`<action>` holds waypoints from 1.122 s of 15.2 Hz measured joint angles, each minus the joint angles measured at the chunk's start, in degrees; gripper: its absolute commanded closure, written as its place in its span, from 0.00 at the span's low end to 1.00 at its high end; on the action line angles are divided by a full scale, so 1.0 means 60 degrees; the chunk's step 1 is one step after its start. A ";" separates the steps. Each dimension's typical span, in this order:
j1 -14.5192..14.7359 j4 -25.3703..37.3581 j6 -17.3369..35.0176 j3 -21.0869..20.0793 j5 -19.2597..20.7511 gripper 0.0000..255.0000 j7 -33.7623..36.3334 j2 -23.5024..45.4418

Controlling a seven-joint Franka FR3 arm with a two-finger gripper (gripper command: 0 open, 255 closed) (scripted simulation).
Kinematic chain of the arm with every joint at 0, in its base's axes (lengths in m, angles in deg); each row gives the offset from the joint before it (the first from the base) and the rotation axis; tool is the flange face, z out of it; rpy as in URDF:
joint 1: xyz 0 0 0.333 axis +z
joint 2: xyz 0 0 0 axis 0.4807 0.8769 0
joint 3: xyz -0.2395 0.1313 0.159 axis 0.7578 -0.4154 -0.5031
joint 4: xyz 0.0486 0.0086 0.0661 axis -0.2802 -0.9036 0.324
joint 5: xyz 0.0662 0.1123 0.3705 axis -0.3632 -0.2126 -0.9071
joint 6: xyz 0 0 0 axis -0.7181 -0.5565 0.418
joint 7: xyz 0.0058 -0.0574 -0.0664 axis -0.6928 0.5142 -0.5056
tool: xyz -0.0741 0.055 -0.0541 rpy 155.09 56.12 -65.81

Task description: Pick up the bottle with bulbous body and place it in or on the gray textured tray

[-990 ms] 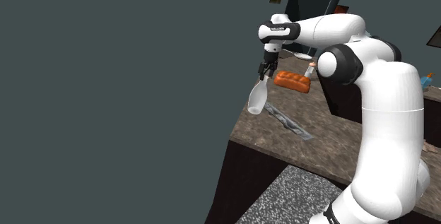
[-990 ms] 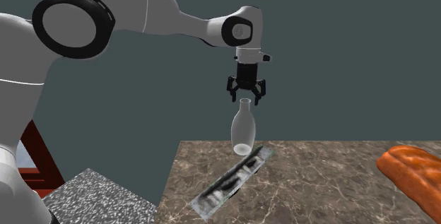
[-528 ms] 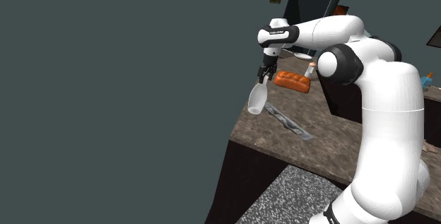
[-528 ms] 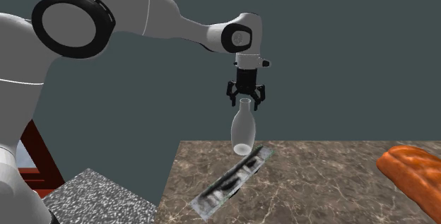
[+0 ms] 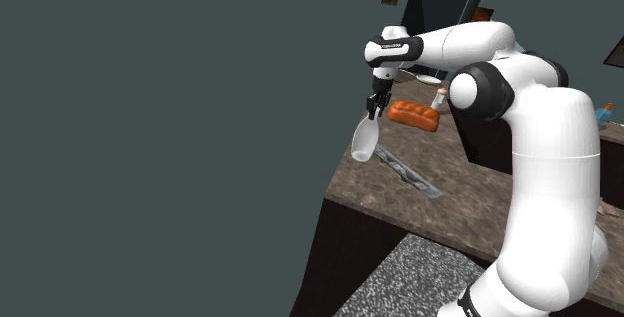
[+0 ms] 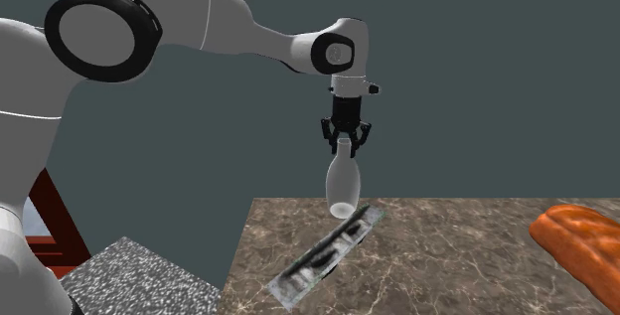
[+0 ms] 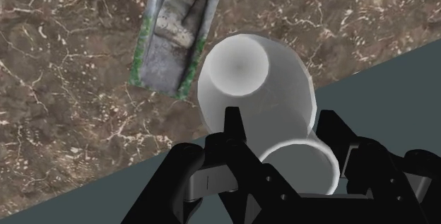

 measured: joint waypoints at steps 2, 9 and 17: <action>0.0000 -0.0002 0.0000 0.0000 -0.0001 1.00 -0.0001 -0.0001; -0.0012 0.0256 -0.0339 0.0018 0.0026 1.00 0.0001 -0.0078; -0.0127 0.1429 -0.1400 0.0030 0.0012 1.00 -0.0001 0.0021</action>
